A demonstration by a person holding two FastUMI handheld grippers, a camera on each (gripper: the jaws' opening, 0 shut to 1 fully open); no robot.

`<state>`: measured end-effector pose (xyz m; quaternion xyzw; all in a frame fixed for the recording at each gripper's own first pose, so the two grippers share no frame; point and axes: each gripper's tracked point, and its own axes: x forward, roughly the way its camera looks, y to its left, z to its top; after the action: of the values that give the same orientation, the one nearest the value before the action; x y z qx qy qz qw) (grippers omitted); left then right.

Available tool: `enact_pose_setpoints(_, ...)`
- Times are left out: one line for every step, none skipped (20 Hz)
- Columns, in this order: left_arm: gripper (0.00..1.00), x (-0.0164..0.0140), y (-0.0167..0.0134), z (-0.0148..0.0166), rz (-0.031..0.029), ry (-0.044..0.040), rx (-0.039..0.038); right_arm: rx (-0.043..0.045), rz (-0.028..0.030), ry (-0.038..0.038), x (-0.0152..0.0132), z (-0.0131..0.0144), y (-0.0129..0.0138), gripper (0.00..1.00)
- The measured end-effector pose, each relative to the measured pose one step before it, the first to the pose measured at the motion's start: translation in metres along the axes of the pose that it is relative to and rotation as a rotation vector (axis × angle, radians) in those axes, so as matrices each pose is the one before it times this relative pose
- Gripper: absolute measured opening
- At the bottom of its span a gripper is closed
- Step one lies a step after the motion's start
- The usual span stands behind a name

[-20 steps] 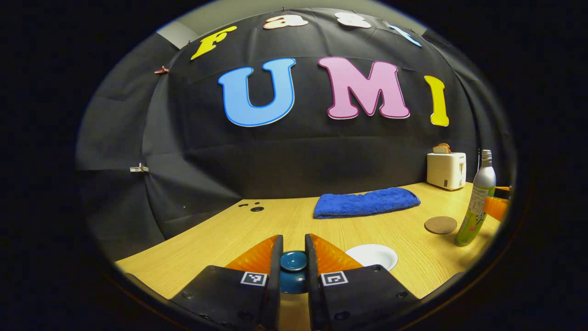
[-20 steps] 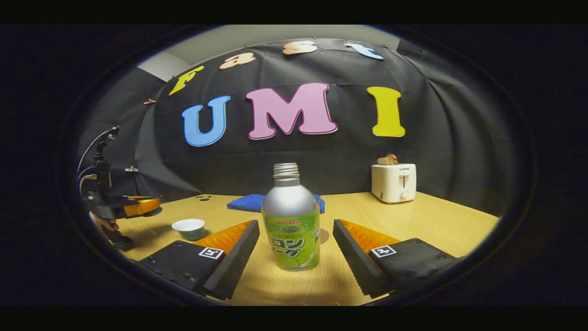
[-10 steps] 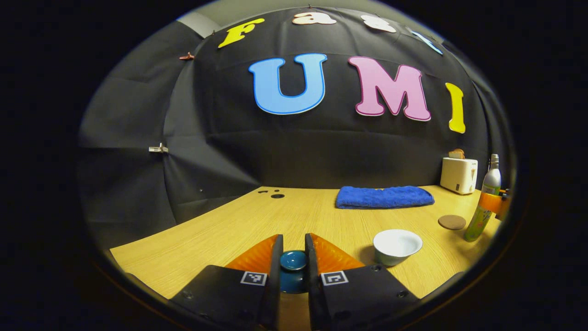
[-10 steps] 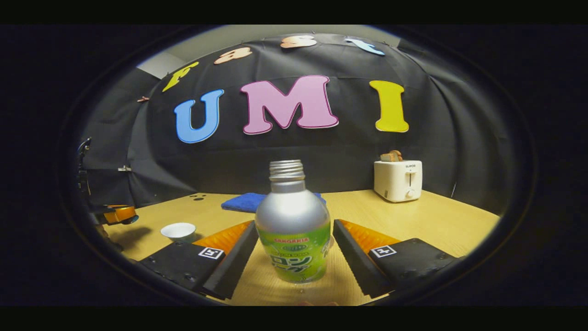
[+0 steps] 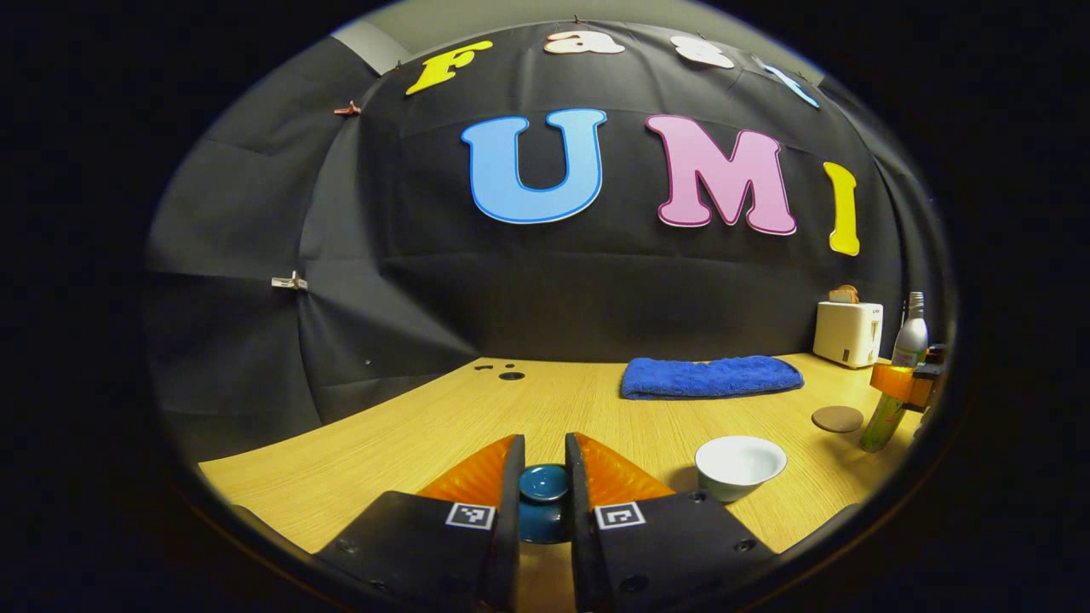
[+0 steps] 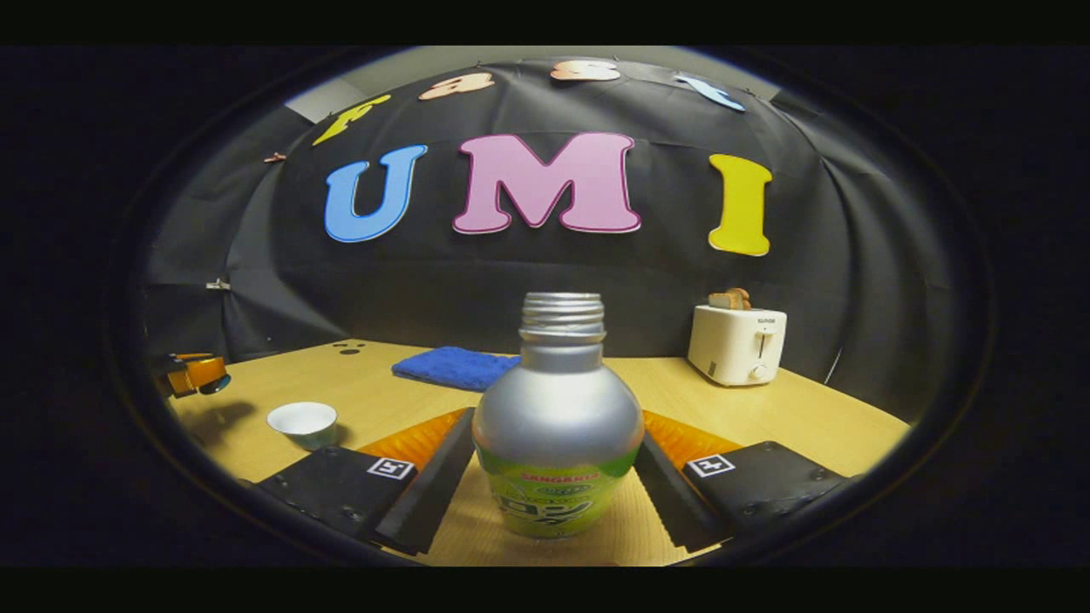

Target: Open the teacup lid with one hand, grasp the water bottle and pour water into the teacup with the other hand; after pouring, place the water bottle on the coaster and then close the teacup lid.

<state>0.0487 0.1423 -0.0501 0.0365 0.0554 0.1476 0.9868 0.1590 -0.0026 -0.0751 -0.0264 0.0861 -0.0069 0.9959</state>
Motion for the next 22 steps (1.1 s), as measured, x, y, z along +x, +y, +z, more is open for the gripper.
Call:
enact_pose_setpoints(0.28,-0.00011,0.00185,0.0005,0.00562,-0.00579,0.00076,0.00069,-0.00093,0.01165,0.00047,-0.00318,0.00077,1.0)
enact_pose_setpoints(0.29,-0.00059,0.00007,0.00237,-0.00149,-0.00885,0.00158,-0.00112,-0.00459,0.00815,0.00183,-0.00375,-0.00212,0.98)
enact_pose_setpoints(0.29,-0.00041,-0.00049,0.00024,-0.00365,-0.00817,0.0009,-0.0036,-0.00567,0.00143,0.00042,-0.00011,-0.00058,0.92)
enact_pose_setpoints(0.28,-0.00008,0.00041,0.00097,-0.00116,-0.00533,0.00065,0.00513,-0.00221,-0.00175,0.00017,0.00188,-0.00061,0.86)
enact_pose_setpoints(0.29,-0.00063,0.00046,0.00015,-0.00076,-0.0018,0.00002,0.0017,-0.00035,0.00498,-0.00005,-0.00052,0.00079,0.85)
enact_pose_setpoints(0.29,-0.00097,0.00007,0.00094,-0.00076,-0.00246,0.00092,0.00071,0.0012,0.00435,-0.00022,-0.00047,-0.00007,0.88)
enact_pose_setpoints(0.28,-0.00042,-0.00052,0.0,-0.00264,-0.00337,0.00152,-0.00459,0.00021,0.00623,0.00012,-0.00035,0.00095,0.84)
enact_pose_setpoints(0.28,-0.00026,0.00024,0.00062,-0.00061,-0.00058,-0.00056,-0.01621,-0.00125,0.00635,-0.00041,0.00049,0.00104,0.82)
enact_pose_setpoints(0.29,-0.00011,-0.00089,-0.00131,-0.00207,0.0028,0.0003,-0.0333,0.00298,0.00581,-0.00058,0.00046,0.00211,0.82)
enact_pose_setpoints(0.29,-0.00037,-0.00135,-0.00005,-0.00495,0.00075,-0.00307,-0.03913,0.00271,-0.00287,0.00035,0.00326,0.00271,0.82)
enact_pose_setpoints(0.29,-0.00137,-0.00211,0.00159,-0.00996,-0.00422,-0.00327,-0.03936,0.0045,-0.0097,-0.0002,0.00518,0.0047,0.8)
enact_pose_setpoints(0.28,-0.00079,-0.00083,0.00076,-0.00817,-0.00018,-0.00383,-0.04128,0.01041,-0.00371,-0.00158,0.00386,0.00374,0.79)
enact_pose_setpoints(0.29,-0.00062,0.00103,-0.00054,-0.00266,0.00037,-0.00254,-0.03514,0.01396,-0.00652,0.00069,0.00429,0.00574,0.83)
enact_pose_setpoints(0.29,-0.00012,0.0006,-0.00002,-0.00086,0.00113,-0.00197,-0.02934,0.01537,-0.00681,0.00174,0.00466,0.00709,0.79)
enact_pose_setpoints(0.28,-0.00012,0.00162,-0.00014,0.00015,0.00024,-0.00233,-0.03105,0.02487,-0.00597,0.00238,0.00572,0.00877,0.79)
enact_pose_setpoints(0.28,-0.00078,0.00113,0.00088,0.00097,-0.00144,-0.00342,-0.03809,0.02355,0.00234,0.00315,0.00299,0.00678,0.79)
enact_pose_setpoints(0.28,-0.00014,0.00209,-0.00018,0.00263,0.00091,-0.00624,-0.04062,0.01524,0.00478,0.00322,0.00294,0.00571,0.79)
enact_pose_setpoints(0.28,0.00025,0.00147,0.00032,-0.00093,0.00309,-0.00694,-0.03879,0.01447,-0.00045,0.00359,0.00224,0.00655,0.79)
enact_pose_setpoints(0.28,-0.00086,0.0,-0.00046,-0.00188,0.00024,-0.00406,-0.04081,0.01405,0.00138,0.00449,0.00205,0.0061,0.79)
enact_pose_setpoints(0.28,-0.00043,0.00181,0.00025,0.00148,0.00157,-0.00324,-0.04569,0.00957,0.00343,0.00555,0.00075,0.00262,0.82)
enact_pose_setpoints(0.28,0.00049,0.00177,-0.00033,0.00103,0.00101,-0.00328,-0.05679,0.00606,0.0018,0.00549,0.00202,0.00145,0.79)
enact_pose_setpoints(0.28,0.0007,0.00149,0.00057,-0.00055,0.00045,-0.00712,-0.05471,0.00607,-0.00088,0.00462,0.00195,0.00326,0.8)
